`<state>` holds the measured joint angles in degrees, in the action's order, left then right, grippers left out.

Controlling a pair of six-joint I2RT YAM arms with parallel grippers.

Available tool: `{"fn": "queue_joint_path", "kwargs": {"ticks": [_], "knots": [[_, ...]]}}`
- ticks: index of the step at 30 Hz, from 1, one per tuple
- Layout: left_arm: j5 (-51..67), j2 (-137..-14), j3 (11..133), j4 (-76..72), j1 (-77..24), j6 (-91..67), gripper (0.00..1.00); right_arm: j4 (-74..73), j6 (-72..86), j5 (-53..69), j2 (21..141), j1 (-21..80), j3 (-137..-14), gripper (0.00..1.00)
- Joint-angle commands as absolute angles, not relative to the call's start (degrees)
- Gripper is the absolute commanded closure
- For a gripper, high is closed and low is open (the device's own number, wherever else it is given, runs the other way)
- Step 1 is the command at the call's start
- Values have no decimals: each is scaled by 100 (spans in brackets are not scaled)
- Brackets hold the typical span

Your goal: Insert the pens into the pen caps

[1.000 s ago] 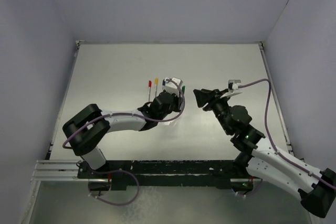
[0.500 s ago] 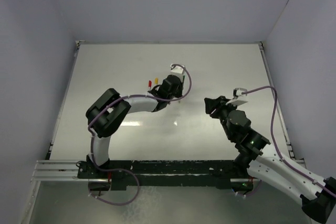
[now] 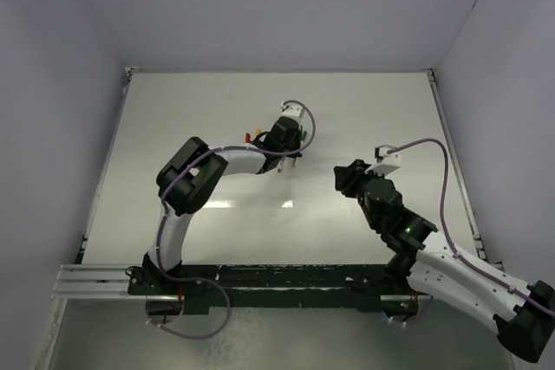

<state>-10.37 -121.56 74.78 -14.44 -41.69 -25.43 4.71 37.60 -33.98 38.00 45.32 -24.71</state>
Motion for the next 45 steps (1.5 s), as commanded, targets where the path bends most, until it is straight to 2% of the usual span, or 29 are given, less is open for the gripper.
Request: {"fn": "queue_joint_path", "kwargs": {"ticks": [1, 9, 18, 26, 27, 28, 29, 37, 45], "knots": [[-854, -12205, 7602, -1386, -4128, -2775, 100, 829, 3858, -3505, 3899, 4540, -2451, 54], [-702, -11601, 7288, -1749, -4129, -2659, 85, 870, 3816, -3513, 3901, 4543, -2428, 54], [-940, -10270, 6863, -1794, -4125, -2378, 74, 806, 3808, -3592, 3861, 4545, -2419, 54], [-958, -8861, 5744, -1743, -4131, -2196, 57, 111, 4013, -3888, 3661, 4542, -2405, 55], [-1046, -8651, 5574, -1680, -4135, -2158, 48, 23, 4023, -3930, 3573, 4540, -2381, 55], [-1111, -8448, 5426, -1605, -4138, -2103, 18, -61, 3989, -4081, 3420, 4541, -2344, 55], [-1221, -8232, 5268, -1500, -4132, -2073, 1, -160, 3934, -4238, 3281, 4537, -2324, 55], [-2036, -6503, 4536, 9, -4131, -2385, 1, -1025, 3730, -4959, 2273, 4528, -2391, 49], [-2121, -5370, 4351, 1492, -4131, -2910, 1, -1386, 3737, -4878, 2107, 4526, -2412, 48]]}}
